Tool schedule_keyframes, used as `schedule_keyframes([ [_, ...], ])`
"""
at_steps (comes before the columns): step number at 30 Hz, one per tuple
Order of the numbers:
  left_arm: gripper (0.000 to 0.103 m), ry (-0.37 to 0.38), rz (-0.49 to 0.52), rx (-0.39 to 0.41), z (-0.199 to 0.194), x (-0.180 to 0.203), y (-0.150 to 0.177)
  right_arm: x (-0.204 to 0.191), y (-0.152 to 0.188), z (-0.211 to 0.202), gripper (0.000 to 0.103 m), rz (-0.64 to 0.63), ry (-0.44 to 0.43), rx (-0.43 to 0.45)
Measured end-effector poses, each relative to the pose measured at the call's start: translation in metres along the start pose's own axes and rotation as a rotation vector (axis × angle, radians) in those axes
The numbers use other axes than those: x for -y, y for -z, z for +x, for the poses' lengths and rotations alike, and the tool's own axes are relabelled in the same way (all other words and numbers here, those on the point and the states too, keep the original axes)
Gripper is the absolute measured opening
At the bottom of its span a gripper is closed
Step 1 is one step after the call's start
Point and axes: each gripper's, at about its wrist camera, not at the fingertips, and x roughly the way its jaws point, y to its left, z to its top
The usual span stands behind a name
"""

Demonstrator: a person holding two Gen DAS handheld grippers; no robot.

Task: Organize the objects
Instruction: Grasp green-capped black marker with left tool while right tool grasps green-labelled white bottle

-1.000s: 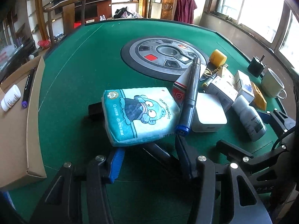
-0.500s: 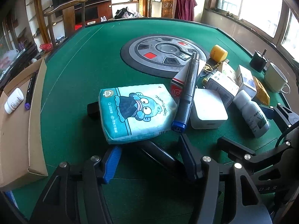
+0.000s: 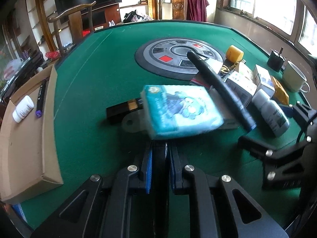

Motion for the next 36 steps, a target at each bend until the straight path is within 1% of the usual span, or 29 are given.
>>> schedule_keyframes([
  [4,0.012,0.007,-0.001,0.003,-0.002,-0.010,0.004,0.000,0.000,0.000,0.103,0.000,0.000,0.000],
  [12,0.012,0.021,-0.003,0.009,-0.003,-0.012,0.005,0.000,0.000,0.000,0.103,-0.002,-0.002,0.000],
  [15,0.012,0.013,0.001,0.010,-0.003,-0.010,0.005,0.000,0.000,0.000,0.103,-0.002,-0.002,0.000],
  [19,0.012,0.031,-0.004,0.010,-0.004,-0.012,0.007,0.000,0.000,0.000,0.103,-0.002,-0.002,0.000],
  [23,0.012,0.033,0.000,0.012,-0.005,-0.013,0.009,0.000,0.000,0.000,0.103,-0.002,-0.002,0.000],
  [27,0.012,0.052,-0.005,0.012,-0.005,-0.017,0.009,0.000,0.001,-0.001,0.103,-0.001,-0.002,0.000],
  [31,0.012,0.089,-0.019,0.012,-0.005,-0.023,0.009,-0.004,-0.001,0.000,0.103,0.005,-0.001,-0.004],
  [32,0.012,0.097,-0.020,0.012,-0.005,-0.024,0.009,-0.005,-0.002,0.000,0.099,0.002,-0.004,-0.002],
  [33,0.012,0.106,-0.022,0.013,-0.005,-0.026,0.009,-0.004,-0.002,-0.002,0.086,0.005,-0.002,0.004],
  [34,0.012,0.126,-0.034,0.013,-0.005,-0.029,0.009,-0.002,-0.001,-0.005,0.076,0.012,0.006,0.015],
  [35,0.012,0.144,-0.047,0.012,-0.005,-0.032,0.009,0.000,0.000,-0.008,0.054,0.022,0.009,0.027],
  [36,0.012,0.165,-0.060,0.008,-0.005,-0.035,0.009,0.002,0.001,-0.011,0.037,0.037,0.017,0.031],
])
